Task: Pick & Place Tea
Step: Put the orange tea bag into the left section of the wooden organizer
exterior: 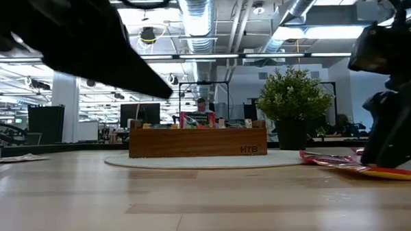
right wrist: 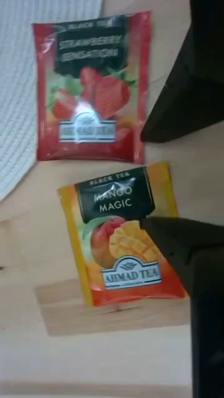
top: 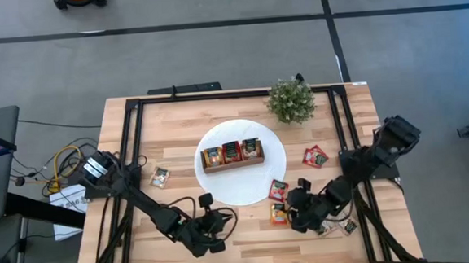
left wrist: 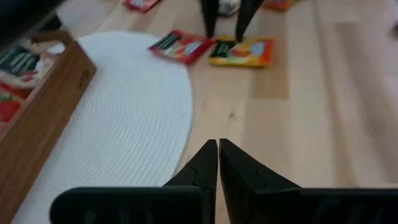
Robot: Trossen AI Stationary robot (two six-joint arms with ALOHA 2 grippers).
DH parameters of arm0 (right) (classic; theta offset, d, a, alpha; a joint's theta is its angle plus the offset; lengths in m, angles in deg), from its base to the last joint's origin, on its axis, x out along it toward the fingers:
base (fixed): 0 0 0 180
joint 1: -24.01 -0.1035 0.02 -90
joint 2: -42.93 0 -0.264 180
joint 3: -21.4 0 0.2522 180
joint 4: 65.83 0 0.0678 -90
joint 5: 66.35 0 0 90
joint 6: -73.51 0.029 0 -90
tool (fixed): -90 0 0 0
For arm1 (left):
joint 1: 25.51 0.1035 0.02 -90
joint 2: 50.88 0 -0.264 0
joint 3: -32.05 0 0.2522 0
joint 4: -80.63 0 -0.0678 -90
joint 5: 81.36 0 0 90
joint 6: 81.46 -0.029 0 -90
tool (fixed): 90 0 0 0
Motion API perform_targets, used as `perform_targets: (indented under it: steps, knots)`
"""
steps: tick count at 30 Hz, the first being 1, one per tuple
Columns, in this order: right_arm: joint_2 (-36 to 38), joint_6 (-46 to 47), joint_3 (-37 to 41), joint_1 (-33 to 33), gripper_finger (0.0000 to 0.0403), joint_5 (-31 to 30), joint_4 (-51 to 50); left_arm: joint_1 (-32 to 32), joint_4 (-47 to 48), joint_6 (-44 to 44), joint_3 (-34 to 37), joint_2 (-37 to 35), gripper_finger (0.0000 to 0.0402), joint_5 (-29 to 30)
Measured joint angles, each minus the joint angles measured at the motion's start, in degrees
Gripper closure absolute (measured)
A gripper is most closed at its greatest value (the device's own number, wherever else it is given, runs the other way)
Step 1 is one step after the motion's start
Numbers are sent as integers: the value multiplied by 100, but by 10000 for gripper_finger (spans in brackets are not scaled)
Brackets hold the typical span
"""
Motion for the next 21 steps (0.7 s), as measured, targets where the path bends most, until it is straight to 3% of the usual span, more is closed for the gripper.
perform_targets:
  steps: [10, 17, 21]
  knots:
    - [-349, -767, -375, -105, 389, 59, -2, 121, -452, -15, 0, 86, 392, -203]
    - [-324, -1308, -763, -195, 400, -30, -27, 373, -1258, -155, 0, 86, 392, -168]
    - [-333, -1622, -1034, -225, 401, -578, 5, 657, -1648, -388, 0, 91, 386, -878]
